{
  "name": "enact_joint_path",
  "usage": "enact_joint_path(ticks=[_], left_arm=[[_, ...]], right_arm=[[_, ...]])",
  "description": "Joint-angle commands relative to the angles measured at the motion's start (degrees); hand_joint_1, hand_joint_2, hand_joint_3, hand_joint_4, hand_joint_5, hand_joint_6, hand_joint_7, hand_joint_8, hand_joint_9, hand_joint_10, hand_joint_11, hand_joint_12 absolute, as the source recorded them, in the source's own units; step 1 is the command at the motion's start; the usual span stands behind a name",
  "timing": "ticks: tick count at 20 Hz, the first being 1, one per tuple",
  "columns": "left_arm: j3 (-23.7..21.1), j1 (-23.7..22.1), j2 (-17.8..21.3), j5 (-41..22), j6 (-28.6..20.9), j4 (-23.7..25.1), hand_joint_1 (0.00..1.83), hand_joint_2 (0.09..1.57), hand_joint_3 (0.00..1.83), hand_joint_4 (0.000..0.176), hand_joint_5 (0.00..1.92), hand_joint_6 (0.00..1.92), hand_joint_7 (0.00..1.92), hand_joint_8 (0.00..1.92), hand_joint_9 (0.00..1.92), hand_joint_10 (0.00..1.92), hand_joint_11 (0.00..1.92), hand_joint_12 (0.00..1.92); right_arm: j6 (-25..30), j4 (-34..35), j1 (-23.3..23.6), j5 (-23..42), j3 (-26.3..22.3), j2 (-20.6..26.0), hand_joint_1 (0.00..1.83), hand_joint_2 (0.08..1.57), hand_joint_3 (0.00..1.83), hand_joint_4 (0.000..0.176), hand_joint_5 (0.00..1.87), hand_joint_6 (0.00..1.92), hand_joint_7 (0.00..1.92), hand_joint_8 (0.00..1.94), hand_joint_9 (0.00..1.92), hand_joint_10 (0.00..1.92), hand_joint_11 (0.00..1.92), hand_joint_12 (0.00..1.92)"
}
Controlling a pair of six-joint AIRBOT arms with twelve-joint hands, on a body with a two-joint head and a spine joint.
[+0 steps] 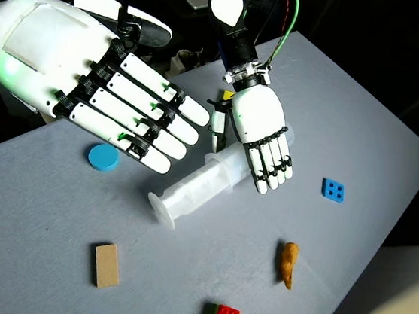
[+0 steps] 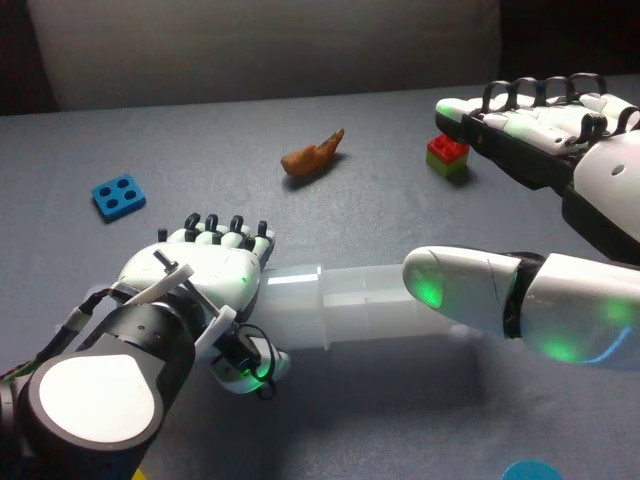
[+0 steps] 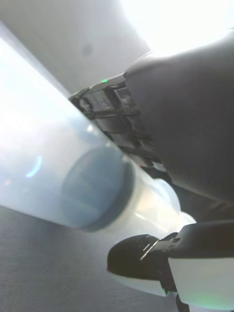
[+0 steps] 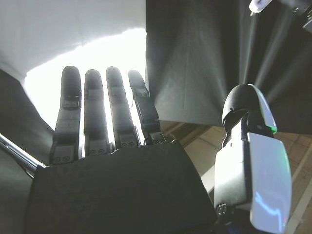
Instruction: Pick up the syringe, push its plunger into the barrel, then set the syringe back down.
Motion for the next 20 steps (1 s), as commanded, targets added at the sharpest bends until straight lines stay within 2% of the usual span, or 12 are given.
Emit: enact_joint_path(ticks=[1, 2, 4, 6, 10, 11, 12, 14, 15, 16, 18, 20], left_arm=[[0.42, -0.07, -0.35, 2.37, 0.07, 4.89, 0.71, 1.15, 0.00, 0.000, 0.01, 0.00, 0.00, 0.00, 0.00, 0.00, 0.00, 0.00], [0.55, 0.04, -0.39, 2.30, 0.07, 5.09, 0.70, 1.13, 0.00, 0.000, 0.01, 0.00, 0.00, 0.00, 0.00, 0.00, 0.00, 0.00], [0.89, 0.18, -0.52, 2.13, -0.12, 5.21, 0.71, 1.13, 0.00, 0.000, 0.01, 0.00, 0.00, 0.00, 0.00, 0.00, 0.00, 0.00], [1.38, 0.20, -0.78, 2.04, -0.32, 5.30, 0.68, 1.13, 0.00, 0.000, 0.00, 0.00, 0.00, 0.00, 0.00, 0.00, 0.00, 0.00], [2.11, 0.54, -1.28, 1.70, -1.56, 6.19, 0.76, 1.10, 0.00, 0.000, 0.04, 0.01, 0.00, 0.00, 0.00, 0.00, 0.00, 0.00], [2.29, 0.64, -1.45, 1.70, -2.11, 6.25, 0.73, 1.12, 0.00, 0.000, 0.05, 0.02, 0.02, 0.01, 0.01, 0.00, 0.00, 0.00], [2.48, 0.65, -1.63, 1.63, -2.15, 6.26, 0.80, 1.11, 0.00, 0.000, 0.12, 0.01, 0.08, 0.01, 0.06, 0.01, 0.03, 0.02], [2.82, 0.65, -1.91, 1.39, -2.36, 6.44, 0.82, 1.11, 0.00, 0.000, 0.19, 0.01, 0.15, 0.00, 0.14, 0.01, 0.00, 0.33], [3.01, 0.65, -2.07, 1.34, -2.49, 6.49, 0.85, 1.10, 0.00, 0.000, 0.23, 0.01, 0.19, 0.01, 0.17, 0.01, 0.00, 0.43], [3.06, 0.65, -2.13, 1.29, -2.50, 6.55, 0.85, 1.10, 0.00, 0.000, 0.24, 0.01, 0.20, 0.01, 0.19, 0.01, 0.00, 0.52], [3.24, 0.64, -2.29, 1.14, -2.51, 6.69, 0.88, 1.09, 0.00, 0.000, 0.32, 0.01, 0.29, 0.01, 0.29, 0.02, 0.00, 0.86], [3.74, 0.63, -2.53, 0.21, -2.90, 7.67, 0.90, 1.11, 0.00, 0.000, 0.36, 0.01, 0.37, 0.01, 0.40, 0.03, 0.01, 1.10]], right_arm=[[0.42, -3.45, 0.19, 5.16, -0.27, 0.29, 0.01, 1.02, 0.00, 0.000, 0.15, 0.00, 0.16, 0.00, 0.15, 0.00, 0.00, 0.52], [0.42, -3.45, 0.19, 5.19, -0.27, 0.29, 0.02, 1.02, 0.00, 0.000, 0.15, 0.00, 0.16, 0.00, 0.16, 0.00, 0.00, 0.59], [0.42, -3.45, 0.17, 5.29, -0.27, 0.29, 0.02, 1.03, 0.00, 0.000, 0.14, 0.01, 0.16, 0.00, 0.15, 0.00, 0.00, 0.51], [0.42, -3.45, 0.12, 5.36, -0.27, 0.29, 0.02, 1.03, 0.00, 0.000, 0.14, 0.00, 0.16, 0.00, 0.16, 0.00, 0.00, 0.58], [0.42, -3.45, 0.11, 5.52, -0.27, 0.27, 0.02, 1.04, 0.00, 0.000, 0.14, 0.00, 0.15, 0.00, 0.14, 0.00, 0.00, 0.55], [0.42, -3.45, 0.10, 5.56, -0.26, 0.27, 0.00, 1.04, 0.01, 0.000, 0.14, 0.00, 0.15, 0.00, 0.14, 0.00, 0.00, 0.55], [0.42, -3.45, 0.08, 5.58, -0.26, 0.26, 0.03, 1.04, 0.00, 0.000, 0.15, 0.01, 0.16, 0.01, 0.15, 0.01, 0.00, 0.55], [0.42, -3.45, 0.06, 5.63, -0.26, 0.24, 0.02, 1.04, 0.00, 0.000, 0.13, 0.00, 0.14, 0.00, 0.14, 0.00, 0.00, 0.50], [0.44, -3.45, 0.03, 5.67, -0.26, 0.24, 0.03, 1.04, 0.00, 0.000, 0.15, 0.01, 0.16, 0.01, 0.16, 0.01, 0.00, 0.56], [0.46, -3.45, 0.01, 5.68, -0.26, 0.24, 0.02, 1.04, 0.00, 0.000, 0.16, 0.00, 0.17, 0.00, 0.16, 0.00, 0.00, 0.55], [0.47, -3.45, -0.04, 5.71, -0.26, 0.24, 0.01, 1.03, 0.00, 0.000, 0.16, 0.00, 0.17, 0.00, 0.16, 0.00, 0.00, 0.54], [0.47, -3.45, -0.09, 5.72, -0.26, 0.19, 0.02, 1.04, 0.00, 0.000, 0.16, 0.00, 0.17, 0.00, 0.16, 0.00, 0.00, 0.56]])
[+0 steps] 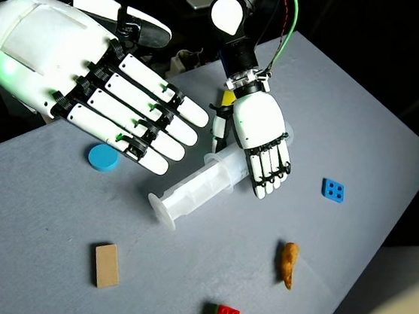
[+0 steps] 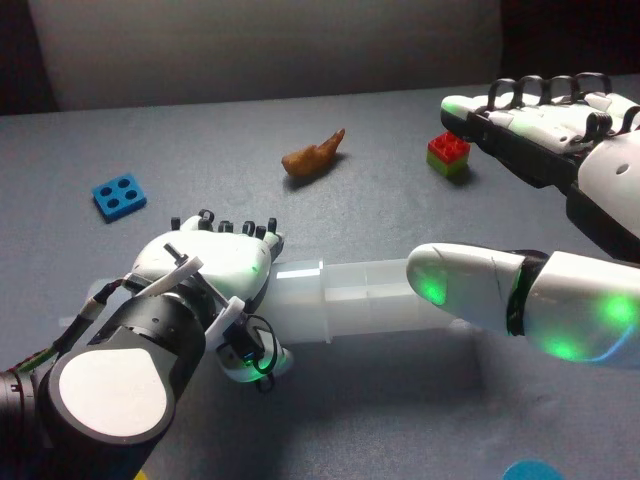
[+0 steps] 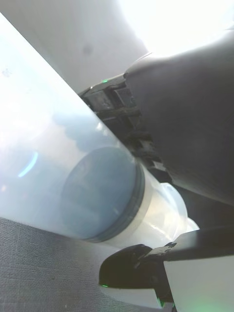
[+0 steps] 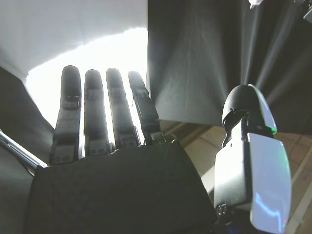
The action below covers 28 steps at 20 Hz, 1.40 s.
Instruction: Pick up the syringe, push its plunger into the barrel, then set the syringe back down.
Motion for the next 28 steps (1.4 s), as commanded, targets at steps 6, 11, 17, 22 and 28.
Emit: enact_joint_path(ticks=[6, 11, 17, 22, 28], left_arm=[[0.57, -0.54, -0.57, 1.24, 0.40, 3.41, 1.12, 1.16, 0.00, 0.000, 0.73, 0.05, 0.83, 0.07, 0.89, 0.14, 0.51, 1.11], [0.66, -0.79, -0.68, 1.02, -0.19, 3.54, 1.35, 1.20, 0.00, 0.000, 0.74, 1.16, 0.77, 1.36, 0.82, 1.42, 0.66, 1.28], [0.64, -1.14, -0.54, -0.69, -2.91, 6.65, 1.37, 1.17, 0.00, 0.000, 0.77, 1.10, 0.81, 1.29, 0.92, 1.29, 0.98, 1.18], [3.28, -3.34, -0.39, -7.99, -13.41, 21.09, 1.37, 1.15, 0.00, 0.000, 0.84, 1.02, 0.85, 1.21, 0.90, 1.34, 0.90, 1.31], [4.69, -4.15, 0.68, -10.17, -23.25, 34.16, 1.39, 1.14, 0.00, 0.000, 0.87, 0.99, 0.84, 1.20, 0.93, 1.27, 0.89, 1.28]], right_arm=[[0.42, -3.47, 0.27, 4.99, -0.26, 0.17, 0.03, 1.05, 0.00, 0.000, 0.16, 0.00, 0.18, 0.00, 0.18, 0.00, 0.00, 0.66], [0.41, -3.47, 0.26, 5.23, -0.26, 0.17, 0.08, 1.02, 0.00, 0.000, 0.18, 0.00, 0.22, 0.01, 0.22, 0.01, 0.00, 0.78], [0.44, -3.46, 0.27, 5.75, -0.26, 0.17, 0.10, 1.01, 0.00, 0.000, 0.22, 0.00, 0.23, 0.01, 0.23, 0.00, 0.00, 0.78], [0.73, -3.46, 0.28, 6.33, -0.27, 0.17, 0.06, 1.03, 0.00, 0.000, 0.20, 0.00, 0.21, 0.00, 0.20, 0.00, 0.00, 0.67], [5.32, -3.46, 0.33, 10.24, -0.65, 0.18, 0.08, 1.03, 0.00, 0.000, 0.21, 0.01, 0.22, 0.01, 0.22, 0.00, 0.00, 0.76]])
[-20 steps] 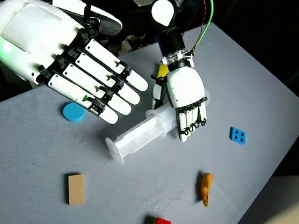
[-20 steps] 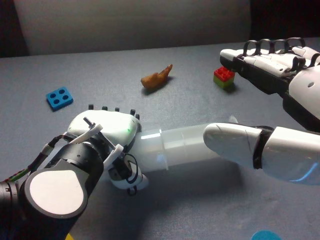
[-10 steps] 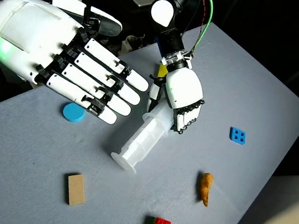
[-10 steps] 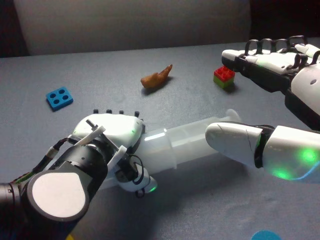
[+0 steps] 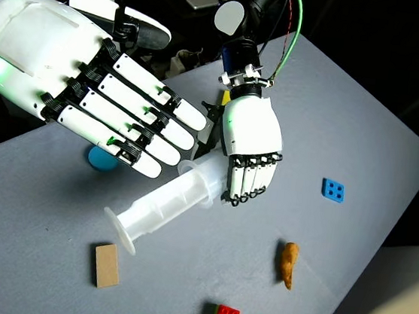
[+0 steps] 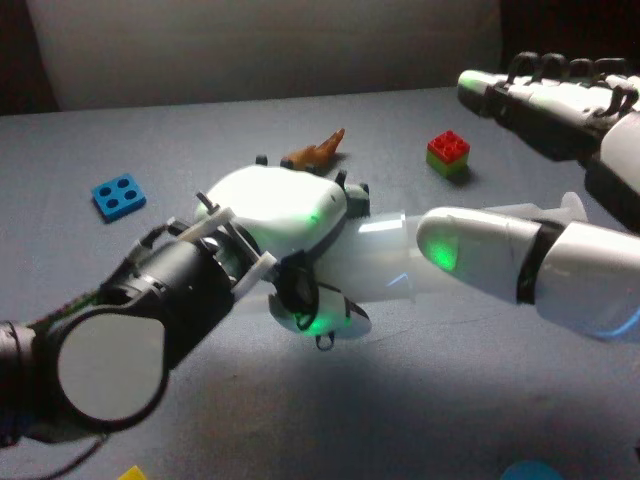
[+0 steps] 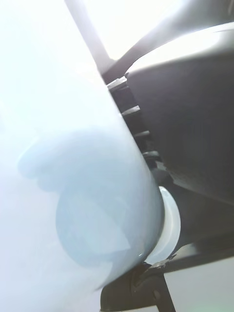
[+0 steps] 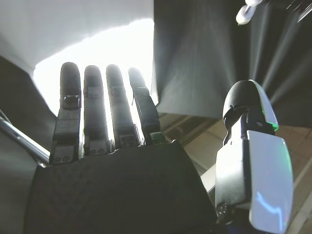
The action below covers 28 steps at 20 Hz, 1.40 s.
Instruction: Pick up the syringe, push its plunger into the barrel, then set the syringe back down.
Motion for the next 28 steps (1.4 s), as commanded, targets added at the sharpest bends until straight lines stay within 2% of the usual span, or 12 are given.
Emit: enact_joint_path(ticks=[1, 4, 6, 9, 12, 14, 15, 19, 20, 21, 25, 28], left_arm=[[0.25, -1.36, 0.56, 3.45, -0.71, 5.53, 1.38, 1.14, 0.00, 0.000, 0.88, 0.98, 0.84, 1.21, 0.93, 1.29, 0.91, 1.22], [1.07, -1.99, 2.10, -0.10, -0.77, 8.63, 1.37, 1.14, 0.00, 0.000, 0.87, 0.99, 0.86, 1.19, 0.92, 1.30, 0.91, 1.29], [1.55, -2.29, 3.43, -1.77, -0.77, 9.81, 1.37, 1.14, 0.00, 0.000, 0.90, 0.94, 0.86, 1.20, 0.91, 1.31, 0.92, 1.30], [2.16, -3.02, 5.37, -4.24, -0.57, 11.44, 1.37, 1.16, 0.00, 0.000, 0.86, 0.98, 0.81, 1.28, 0.88, 1.37, 0.91, 1.32], [2.98, -3.88, 7.06, -5.15, -0.22, 11.44, 1.38, 1.12, 0.00, 0.000, 0.89, 0.92, 0.94, 1.09, 0.99, 1.27, 0.95, 1.29], [3.33, -4.57, 7.71, -5.73, -0.05, 11.44, 1.37, 1.15, 0.00, 0.000, 0.84, 0.99, 0.86, 1.22, 0.93, 1.30, 0.96, 1.26], [3.39, -4.85, 8.10, -6.05, 0.01, 11.44, 1.38, 1.13, 0.00, 0.000, 0.87, 0.94, 0.92, 1.14, 1.01, 1.23, 0.98, 1.23], [3.55, -5.96, 9.12, -6.58, 0.03, 10.67, 1.37, 1.15, 0.00, 0.000, 0.84, 1.00, 0.87, 1.19, 0.92, 1.33, 0.92, 1.29], [3.68, -6.27, 9.26, -7.04, 0.02, 10.67, 1.47, 1.14, 0.00, 0.000, 0.83, 0.98, 0.83, 1.21, 0.91, 1.23, 0.86, 1.48], [3.82, -6.78, 9.49, -7.73, 0.02, 10.67, 1.49, 1.12, 0.00, 0.000, 0.83, 0.97, 0.86, 1.15, 0.96, 1.15, 0.86, 1.49], [3.71, -7.51, 10.66, -7.63, 0.02, 8.68, 1.50, 1.13, 0.00, 0.000, 0.80, 1.04, 0.81, 1.23, 0.90, 1.23, 0.88, 1.41], [3.52, -7.87, 11.57, -7.13, 0.02, 7.16, 1.50, 1.12, 0.00, 0.000, 0.81, 1.02, 0.84, 1.17, 0.96, 1.18, 0.83, 1.44]], right_arm=[[1.64, -3.58, 0.43, 7.20, -0.44, 0.23, 0.09, 1.03, 0.00, 0.000, 0.22, 0.01, 0.24, 0.01, 0.23, 0.01, 0.00, 0.77], [4.65, -2.40, 0.73, 12.86, -1.68, 0.43, 0.08, 1.05, 0.00, 0.000, 0.21, 0.01, 0.21, 0.00, 0.20, 0.00, 0.00, 0.69], [4.74, 4.17, 2.09, 16.39, -3.48, 1.13, 0.08, 1.05, 0.00, 0.000, 0.20, 0.00, 0.20, 0.00, 0.19, 0.00, 0.00, 0.67], [4.92, 9.62, 3.27, 18.11, -5.72, 2.26, 0.06, 1.06, 0.00, 0.000, 0.18, 0.00, 0.19, 0.00, 0.17, 0.00, 0.00, 0.59], [6.56, 13.86, 2.92, 20.50, -7.11, 2.65, 0.07, 1.05, 0.00, 0.000, 0.20, 0.00, 0.20, 0.00, 0.18, 0.00, 0.00, 0.62], [8.24, 16.12, 2.52, 19.72, -7.08, 3.02, 0.05, 1.05, 0.00, 0.000, 0.18, 0.00, 0.19, 0.00, 0.17, 0.00, 0.00, 0.63], [8.71, 17.12, 2.23, 19.17, -7.08, 3.08, 0.06, 1.05, 0.00, 0.000, 0.20, 0.01, 0.21, 0.01, 0.18, 0.00, 0.00, 0.62], [16.29, 20.57, 1.76, 18.98, -6.08, 3.02, 0.08, 1.04, 0.00, 0.000, 0.21, 0.01, 0.22, 0.00, 0.21, 0.01, 0.00, 0.71], [18.97, 21.76, 1.63, 18.97, -5.97, 2.96, 0.06, 1.04, 0.00, 0.000, 0.20, 0.00, 0.21, 0.00, 0.20, 0.00, 0.00, 0.71], [21.29, 22.60, 1.53, 18.86, -5.81, 2.95, 0.07, 1.04, 0.00, 0.000, 0.19, 0.00, 0.20, 0.00, 0.19, 0.00, 0.00, 0.66], [26.99, 22.78, 1.44, 17.02, -2.94, 2.10, 0.10, 1.03, 0.00, 0.000, 0.22, 0.01, 0.23, 0.01, 0.22, 0.01, 0.00, 0.71], [33.26, 22.78, 0.28, 15.63, -0.30, 0.64, 0.09, 1.04, 0.00, 0.000, 0.18, 0.00, 0.19, 0.00, 0.17, 0.00, 0.00, 0.57]])
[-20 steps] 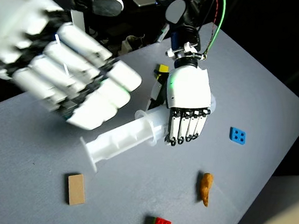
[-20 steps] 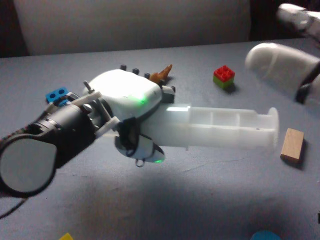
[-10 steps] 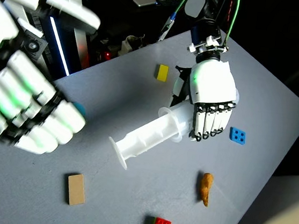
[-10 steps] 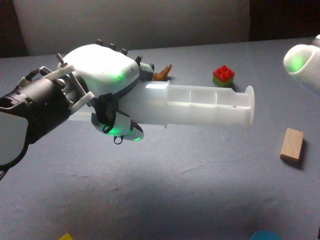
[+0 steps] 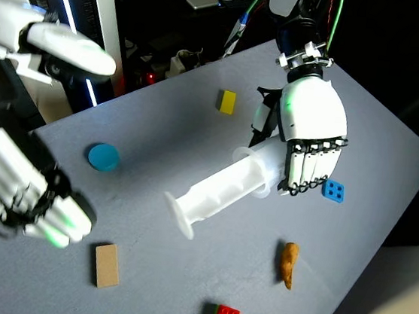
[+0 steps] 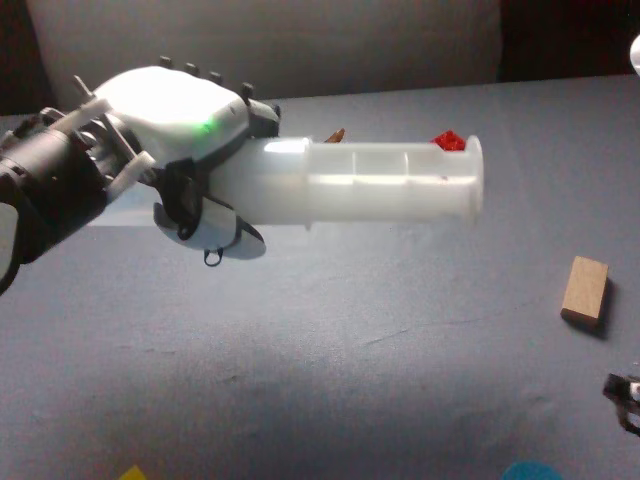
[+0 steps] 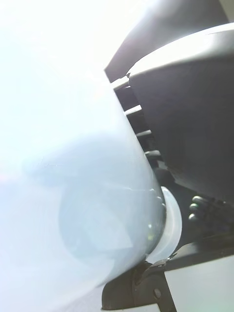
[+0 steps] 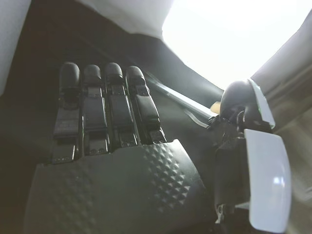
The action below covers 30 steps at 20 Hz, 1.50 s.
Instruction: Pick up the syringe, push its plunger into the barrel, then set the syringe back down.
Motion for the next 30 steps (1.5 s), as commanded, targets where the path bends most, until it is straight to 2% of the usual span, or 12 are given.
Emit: enact_joint_path(ticks=[1, 5, 7, 9, 10, 11, 12, 15, 21, 24, 28, 30], left_arm=[[-0.21, -1.15, 0.57, 6.83, -0.16, 1.38, 1.50, 1.12, 0.00, 0.000, 0.79, 1.05, 0.86, 1.15, 0.98, 1.12, 0.84, 1.44], [-1.01, -1.80, 1.90, 6.87, -0.16, 1.39, 1.50, 1.12, 0.00, 0.000, 0.80, 1.01, 0.87, 1.12, 0.96, 1.12, 0.85, 1.51], [-1.42, -2.30, 2.49, 6.88, -0.16, 1.39, 1.38, 1.14, 0.00, 0.000, 0.84, 1.03, 0.88, 1.16, 0.96, 1.25, 0.93, 1.25], [-1.65, -2.79, 2.88, 6.88, -0.16, 1.40, 1.49, 1.11, 0.00, 0.000, 0.85, 0.97, 0.89, 1.09, 0.99, 1.10, 0.84, 1.49], [-1.80, -2.88, 3.14, 6.88, -0.15, 1.40, 1.50, 1.10, 0.00, 0.000, 0.84, 0.98, 0.92, 1.06, 1.04, 1.02, 0.90, 1.42], [-1.85, -2.90, 3.24, 6.87, -0.15, 1.40, 1.41, 1.11, 0.00, 0.000, 0.83, 1.02, 0.93, 1.09, 1.05, 1.12, 0.97, 1.23], [-1.91, -2.90, 3.38, 6.87, -0.16, 1.40, 1.38, 1.14, 0.01, 0.000, 0.82, 1.04, 0.84, 1.22, 0.97, 1.24, 0.99, 1.15], [-1.96, -3.27, 3.68, 6.54, -0.13, 1.61, 1.37, 1.15, 0.00, 0.000, 0.83, 1.06, 0.85, 1.21, 0.93, 1.30, 0.92, 1.28], [-1.81, -3.78, 3.82, 5.05, -0.17, 3.66, 1.38, 1.11, 0.00, 0.000, 0.85, 1.02, 0.94, 1.04, 1.02, 1.16, 1.03, 1.10], [-1.87, -3.86, 3.82, 4.76, -0.16, 4.11, 1.37, 1.15, 0.00, 0.000, 0.79, 1.13, 0.87, 1.17, 0.97, 1.22, 0.98, 1.12], [-1.78, -3.78, 3.94, 4.67, -0.16, 4.92, 1.36, 1.17, 0.00, 0.000, 0.81, 1.07, 0.80, 1.30, 0.88, 1.37, 0.91, 1.32], [-1.77, -3.79, 4.06, 4.57, -0.16, 5.21, 1.36, 1.17, 0.00, 0.000, 0.86, 1.04, 0.75, 1.34, 0.86, 1.36, 0.89, 1.25]], right_arm=[[2.33, -4.80, 0.02, 2.67, 0.43, -0.16, 0.09, 1.03, 0.00, 0.000, 0.19, 0.00, 0.20, 0.01, 0.18, 0.01, 0.00, 0.62], [5.31, -5.92, -2.36, 4.50, 3.98, -4.32, 0.08, 1.04, 0.00, 0.000, 0.20, 0.00, 0.20, 0.00, 0.19, 0.00, 0.00, 0.64], [6.30, -11.17, -5.26, 7.56, 6.44, -7.69, 0.08, 1.05, 0.00, 0.000, 0.21, 0.00, 0.21, 0.00, 0.20, 0.00, 0.00, 0.65], [6.60, -14.08, -7.35, 8.88, 7.42, -9.60, 0.04, 1.05, 0.00, 0.000, 0.18, 0.00, 0.18, 0.00, 0.18, 0.00, 0.00, 0.57], [6.73, -15.63, -8.01, 9.21, 7.85, -10.40, 0.07, 1.04, 0.00, 0.000, 0.19, 0.00, 0.20, 0.00, 0.19, 0.00, 0.00, 0.63], [7.06, -15.91, -8.10, 9.20, 8.09, -10.90, 0.07, 1.04, 0.00, 0.000, 0.20, 0.00, 0.20, 0.00, 0.19, 0.00, 0.00, 0.67], [7.53, -15.91, -7.75, 9.18, 8.45, -11.48, 0.09, 1.03, 0.00, 0.000, 0.20, 0.00, 0.20, 0.00, 0.20, 0.00, 0.00, 0.70], [9.63, -15.91, -6.24, 9.82, 9.97, -13.04, 0.10, 1.02, 0.00, 0.000, 0.19, 0.00, 0.20, 0.00, 0.19, 0.00, 0.00, 0.65], [17.39, -12.98, -4.53, 11.13, 11.02, -16.16, 0.06, 1.04, 0.00, 0.000, 0.20, 0.00, 0.21, 0.01, 0.20, 0.01, 0.00, 0.65], [19.67, -12.66, -4.34, 10.48, 12.45, -18.03, 0.07, 1.04, 0.00, 0.000, 0.19, 0.00, 0.20, 0.00, 0.20, 0.00, 0.00, 0.68], [19.87, -11.57, -3.17, 9.46, 13.40, -19.99, 0.09, 1.04, 0.00, 0.000, 0.19, 0.00, 0.21, 0.01, 0.21, 0.00, 0.00, 0.72], [19.86, -11.07, -2.22, 8.74, 13.42, -20.74, 0.09, 1.03, 0.00, 0.000, 0.22, 0.01, 0.23, 0.01, 0.22, 0.01, 0.00, 0.76]])
